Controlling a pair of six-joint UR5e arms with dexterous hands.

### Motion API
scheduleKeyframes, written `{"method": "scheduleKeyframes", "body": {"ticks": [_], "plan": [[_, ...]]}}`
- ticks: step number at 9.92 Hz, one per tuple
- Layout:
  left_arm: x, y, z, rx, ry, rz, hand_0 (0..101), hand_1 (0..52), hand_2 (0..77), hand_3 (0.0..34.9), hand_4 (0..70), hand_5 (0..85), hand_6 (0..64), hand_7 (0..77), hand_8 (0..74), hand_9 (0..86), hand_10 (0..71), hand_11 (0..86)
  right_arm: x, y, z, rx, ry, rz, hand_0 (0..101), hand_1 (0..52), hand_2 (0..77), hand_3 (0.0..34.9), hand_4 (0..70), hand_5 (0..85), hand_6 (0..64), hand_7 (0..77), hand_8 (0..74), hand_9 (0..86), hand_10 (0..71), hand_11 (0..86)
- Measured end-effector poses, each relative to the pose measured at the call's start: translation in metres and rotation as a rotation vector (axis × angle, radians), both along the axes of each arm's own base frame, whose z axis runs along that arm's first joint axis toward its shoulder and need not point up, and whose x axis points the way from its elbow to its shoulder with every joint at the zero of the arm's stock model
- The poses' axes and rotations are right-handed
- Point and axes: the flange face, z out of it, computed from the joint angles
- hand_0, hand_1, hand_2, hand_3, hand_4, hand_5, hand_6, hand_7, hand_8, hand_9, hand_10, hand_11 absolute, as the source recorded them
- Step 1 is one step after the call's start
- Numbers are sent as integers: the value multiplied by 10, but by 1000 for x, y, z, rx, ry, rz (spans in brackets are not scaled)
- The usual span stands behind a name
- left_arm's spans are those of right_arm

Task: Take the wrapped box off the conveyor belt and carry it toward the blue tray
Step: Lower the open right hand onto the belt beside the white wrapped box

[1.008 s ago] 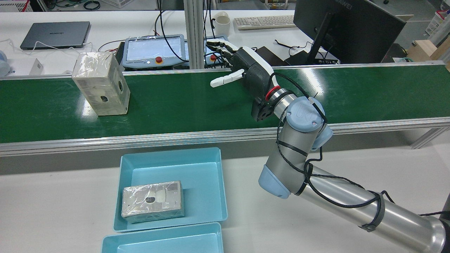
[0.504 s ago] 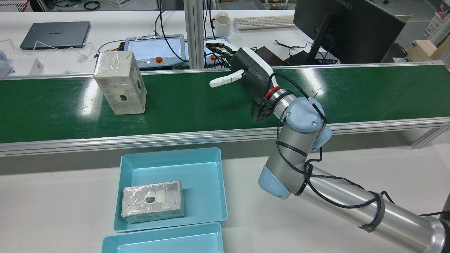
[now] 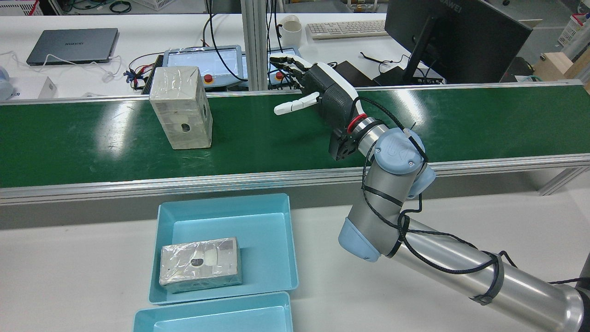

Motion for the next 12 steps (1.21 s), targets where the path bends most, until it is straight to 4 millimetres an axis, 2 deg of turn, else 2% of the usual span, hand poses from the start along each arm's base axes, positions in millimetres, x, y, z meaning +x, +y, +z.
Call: {"method": "scheduleKeyframes", "body": {"ticks": [5,12], "plan": [[0,0,0,0,0,0,0,0,5,0,0,5,0,5,5,0,5,5,-1,1,0,0,0,-2,462,115,104,98,60,235,71,33,16,16,0,16],[0,0,0,0,0,0,0,0,5,0,0,5,0,5,5,0,5,5,-15,7,2,-3,10,-19,460,115,114,98,60,235,82,38,16,16,0,16]]}}
